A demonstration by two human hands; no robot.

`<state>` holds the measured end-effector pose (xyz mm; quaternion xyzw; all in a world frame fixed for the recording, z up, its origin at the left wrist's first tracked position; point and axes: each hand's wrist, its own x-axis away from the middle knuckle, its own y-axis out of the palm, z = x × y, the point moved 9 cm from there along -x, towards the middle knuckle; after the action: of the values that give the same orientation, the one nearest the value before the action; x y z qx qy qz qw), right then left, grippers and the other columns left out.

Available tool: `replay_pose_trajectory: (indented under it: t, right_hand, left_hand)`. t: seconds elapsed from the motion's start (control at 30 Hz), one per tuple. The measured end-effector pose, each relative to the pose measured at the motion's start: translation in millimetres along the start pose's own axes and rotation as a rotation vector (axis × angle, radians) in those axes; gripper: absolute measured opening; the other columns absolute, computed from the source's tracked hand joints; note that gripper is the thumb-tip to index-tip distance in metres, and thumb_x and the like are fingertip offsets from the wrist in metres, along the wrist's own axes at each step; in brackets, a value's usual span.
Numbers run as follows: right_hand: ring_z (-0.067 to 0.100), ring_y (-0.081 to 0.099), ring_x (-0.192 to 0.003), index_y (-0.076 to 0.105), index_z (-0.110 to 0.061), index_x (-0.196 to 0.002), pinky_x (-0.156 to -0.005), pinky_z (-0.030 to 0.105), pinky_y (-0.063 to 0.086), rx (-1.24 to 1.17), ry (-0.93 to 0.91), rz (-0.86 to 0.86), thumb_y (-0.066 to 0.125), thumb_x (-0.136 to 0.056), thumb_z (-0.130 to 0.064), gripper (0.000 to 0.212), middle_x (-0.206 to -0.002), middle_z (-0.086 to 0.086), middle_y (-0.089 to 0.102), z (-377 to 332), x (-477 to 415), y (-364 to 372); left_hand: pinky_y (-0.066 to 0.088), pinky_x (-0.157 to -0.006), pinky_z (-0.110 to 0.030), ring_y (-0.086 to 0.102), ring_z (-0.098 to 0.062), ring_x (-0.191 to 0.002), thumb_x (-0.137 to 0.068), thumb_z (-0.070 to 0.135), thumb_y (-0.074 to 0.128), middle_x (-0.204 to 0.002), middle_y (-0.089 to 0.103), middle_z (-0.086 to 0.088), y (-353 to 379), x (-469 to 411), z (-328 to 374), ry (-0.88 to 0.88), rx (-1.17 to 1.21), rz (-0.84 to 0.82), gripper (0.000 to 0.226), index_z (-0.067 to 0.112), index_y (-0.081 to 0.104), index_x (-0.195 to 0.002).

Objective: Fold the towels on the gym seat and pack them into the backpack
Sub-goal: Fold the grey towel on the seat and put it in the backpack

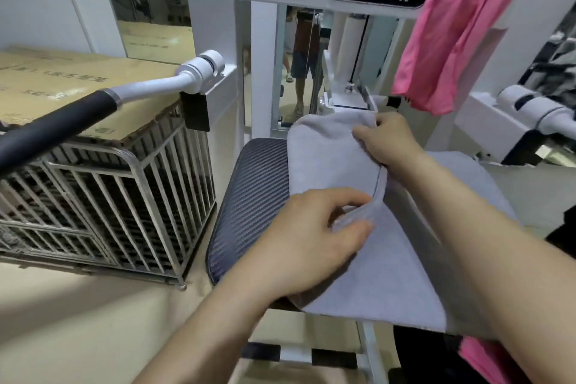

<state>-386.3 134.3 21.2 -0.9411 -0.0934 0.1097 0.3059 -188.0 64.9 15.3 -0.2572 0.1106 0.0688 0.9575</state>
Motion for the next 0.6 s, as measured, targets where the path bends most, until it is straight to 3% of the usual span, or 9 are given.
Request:
replay_pose_trajectory:
  t: [0.03,0.1,0.17,0.23,0.27,0.33,0.37,0.43,0.6]
  right_hand:
    - [0.020,0.052,-0.060,0.062,-0.002,-0.068,-0.056,0.027,0.043,0.058,0.006,0.011,0.055,-0.075,-0.014,0.015,-0.065,0.008,0.059,11.9,-0.9,-16.7]
    - [0.027,0.057,-0.061,0.063,0.002,-0.076,-0.059,0.036,0.048,0.208,0.021,0.040,0.053,-0.071,-0.014,0.020,-0.069,0.015,0.064,38.6,-1.4,-49.2]
    - [0.037,0.062,-0.078,0.063,0.001,-0.091,-0.069,0.043,0.053,0.327,0.048,0.071,0.052,-0.073,-0.014,0.026,-0.085,0.021,0.067,61.3,5.6,-79.7]
    - [0.038,0.058,-0.102,0.057,-0.003,-0.118,-0.084,0.041,0.050,0.418,0.086,0.075,0.053,-0.082,-0.013,0.038,-0.113,0.022,0.063,83.6,14.0,-100.7]
    - [0.038,0.055,-0.112,0.048,-0.004,-0.131,-0.086,0.037,0.045,0.439,0.088,0.069,0.053,-0.086,-0.015,0.047,-0.126,0.021,0.058,93.1,17.0,-107.7]
    - [0.036,0.049,-0.121,0.031,-0.009,-0.145,-0.085,0.032,0.037,0.401,0.086,0.064,0.052,-0.089,-0.019,0.060,-0.136,0.019,0.051,108.1,21.9,-115.9]
    - [0.036,0.048,-0.124,0.026,-0.013,-0.149,-0.087,0.031,0.037,0.359,0.075,0.056,0.052,-0.090,-0.022,0.064,-0.139,0.018,0.049,110.5,25.7,-116.3]
    - [0.035,0.046,-0.126,0.025,-0.018,-0.150,-0.093,0.034,0.038,0.357,-0.011,0.027,0.053,-0.091,-0.026,0.066,-0.139,0.016,0.050,106.9,29.6,-112.0]
    - [0.033,0.051,-0.114,0.041,-0.018,-0.142,-0.076,0.033,0.036,0.433,-0.206,-0.007,0.052,-0.089,-0.011,0.054,-0.127,0.015,0.057,91.0,38.6,-98.1]
  left_hand:
    - [0.047,-0.069,-0.018,0.062,0.002,-0.070,-0.090,0.025,0.064,-0.080,0.069,0.014,19.4,-3.6,8.7,-0.005,0.095,-0.038,0.021,0.029,0.068,-0.109]
    - [0.046,-0.062,-0.026,0.054,-0.006,-0.053,-0.093,0.022,0.061,-0.071,0.065,0.009,72.4,-3.5,28.8,-0.086,0.369,-0.277,0.030,0.028,0.062,-0.122]
    - [0.045,-0.053,-0.023,0.050,-0.009,-0.047,-0.095,0.024,0.059,-0.072,0.065,0.002,104.7,-2.8,43.5,-0.107,0.457,-0.431,0.028,0.022,0.062,-0.123]
    - [0.044,-0.055,-0.020,0.055,-0.004,-0.054,-0.095,0.025,0.058,-0.072,0.065,0.005,86.6,-21.1,27.5,-0.095,0.237,-0.185,0.020,0.021,0.069,-0.111]
    - [0.043,-0.062,-0.022,0.060,-0.005,-0.068,-0.095,0.028,0.056,-0.080,0.066,0.007,62.2,-31.1,15.0,-0.084,-0.060,0.022,0.021,0.025,0.069,-0.111]
    - [0.040,-0.073,-0.032,0.057,-0.024,-0.102,-0.097,0.037,0.046,-0.110,0.059,-0.002,26.1,-40.5,-6.2,-0.155,-0.656,0.251,0.033,0.031,0.055,-0.129]
    - [0.039,-0.076,-0.036,0.052,-0.032,-0.109,-0.097,0.040,0.043,-0.119,0.054,-0.008,18.6,-44.1,-20.0,-0.252,-0.750,0.249,0.040,0.033,0.043,-0.137]
    - [0.037,-0.079,-0.037,0.053,-0.035,-0.112,-0.097,0.042,0.044,-0.124,0.056,-0.009,22.9,-52.8,-37.8,-0.345,-0.662,0.189,0.046,0.036,0.034,-0.142]
    - [0.037,-0.081,-0.030,0.055,-0.020,-0.115,-0.092,0.033,0.056,-0.123,0.063,0.006,25.2,-61.4,-30.6,-0.320,-0.603,0.219,0.031,0.036,0.058,-0.122]
